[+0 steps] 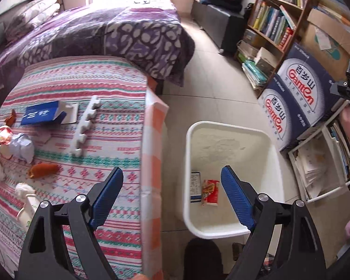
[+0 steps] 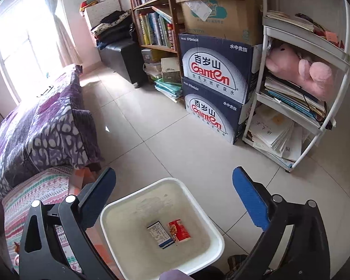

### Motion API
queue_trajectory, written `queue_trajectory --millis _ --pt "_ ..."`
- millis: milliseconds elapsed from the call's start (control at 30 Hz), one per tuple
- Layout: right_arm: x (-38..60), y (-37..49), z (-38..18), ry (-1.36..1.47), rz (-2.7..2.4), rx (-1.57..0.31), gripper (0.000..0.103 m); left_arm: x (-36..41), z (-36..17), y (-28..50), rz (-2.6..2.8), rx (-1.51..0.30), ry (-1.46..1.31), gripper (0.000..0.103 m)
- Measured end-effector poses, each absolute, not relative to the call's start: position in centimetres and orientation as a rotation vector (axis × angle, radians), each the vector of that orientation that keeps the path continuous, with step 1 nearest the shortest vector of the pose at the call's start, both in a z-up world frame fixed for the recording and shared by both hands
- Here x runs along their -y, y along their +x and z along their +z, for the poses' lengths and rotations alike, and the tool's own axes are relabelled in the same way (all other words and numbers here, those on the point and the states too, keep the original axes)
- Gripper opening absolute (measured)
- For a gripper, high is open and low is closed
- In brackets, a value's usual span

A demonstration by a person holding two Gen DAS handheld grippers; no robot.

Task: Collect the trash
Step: 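Lower the blue-and-white box into the white bin and open the left tool, then grasp the paper cup with green leaf print with the left tool and lift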

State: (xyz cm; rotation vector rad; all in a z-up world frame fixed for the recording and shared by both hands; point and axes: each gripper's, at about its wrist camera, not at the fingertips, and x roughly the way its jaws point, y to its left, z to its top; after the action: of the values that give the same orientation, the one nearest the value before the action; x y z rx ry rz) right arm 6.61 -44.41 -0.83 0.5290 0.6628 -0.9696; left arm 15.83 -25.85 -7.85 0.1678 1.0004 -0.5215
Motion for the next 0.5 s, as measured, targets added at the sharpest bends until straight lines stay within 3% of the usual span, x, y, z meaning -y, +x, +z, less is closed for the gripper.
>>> queue_trajectory --millis 500 --pt "34.1 14.6 -2.8 0.3 -0.724 -0.841 0.096 10.2 -10.5 17.0 -0.091 -1.065 0.119 0.09"
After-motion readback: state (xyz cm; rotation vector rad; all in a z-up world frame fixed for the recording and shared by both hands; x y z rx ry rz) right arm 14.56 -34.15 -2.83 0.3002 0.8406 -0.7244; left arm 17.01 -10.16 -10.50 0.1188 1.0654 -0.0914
